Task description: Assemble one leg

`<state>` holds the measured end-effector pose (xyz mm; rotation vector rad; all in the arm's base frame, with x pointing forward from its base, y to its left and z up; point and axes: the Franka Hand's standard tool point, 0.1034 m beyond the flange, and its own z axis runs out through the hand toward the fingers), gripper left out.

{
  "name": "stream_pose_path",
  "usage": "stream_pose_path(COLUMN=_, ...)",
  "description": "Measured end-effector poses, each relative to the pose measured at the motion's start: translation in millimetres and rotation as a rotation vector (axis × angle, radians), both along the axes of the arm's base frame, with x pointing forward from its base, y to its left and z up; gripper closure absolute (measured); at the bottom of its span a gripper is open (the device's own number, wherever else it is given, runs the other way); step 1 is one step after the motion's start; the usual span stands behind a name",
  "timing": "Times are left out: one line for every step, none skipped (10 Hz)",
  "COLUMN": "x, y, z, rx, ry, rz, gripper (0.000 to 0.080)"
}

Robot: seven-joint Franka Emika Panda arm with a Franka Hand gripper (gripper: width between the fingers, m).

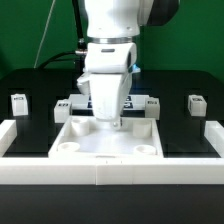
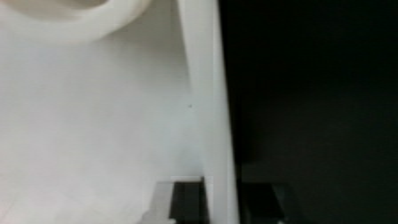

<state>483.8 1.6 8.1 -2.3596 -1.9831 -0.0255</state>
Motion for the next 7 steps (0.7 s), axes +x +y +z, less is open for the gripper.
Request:
stream_pose_path(x=2.7, y=17.7, z=-1.0, rx=0.013, ry=0.011, rz=0.025, gripper=0.0722)
stream_pose_path(x=3.8, y=30.6, z=-1.1, rx=0.020, ry=0.018, rz=0.046, gripper=0.0724)
stream_pose_path(x=4.5, y=38.5, z=-1.2, rx=0.024, ry=0.017, rz=0.059, gripper=0.0724)
stream_pose_path(x=4.7, y=43.1, z=-1.2, rx=0.027, ry=0.018, rz=0.067, gripper=0.0724)
stream_pose_path(x=4.9, y=41.9, z=-1.2, rx=0.027, ry=0.018, rz=0.064, gripper=0.0724)
stream_pose_path(x=4.9, y=41.8, z=-1.2, rx=0.027, ry=0.018, rz=0.064, gripper=0.0724)
stream_pose_path(x=5.0, y=41.4, z=-1.2, rx=0.027, ry=0.017, rz=0.071, gripper=0.0724)
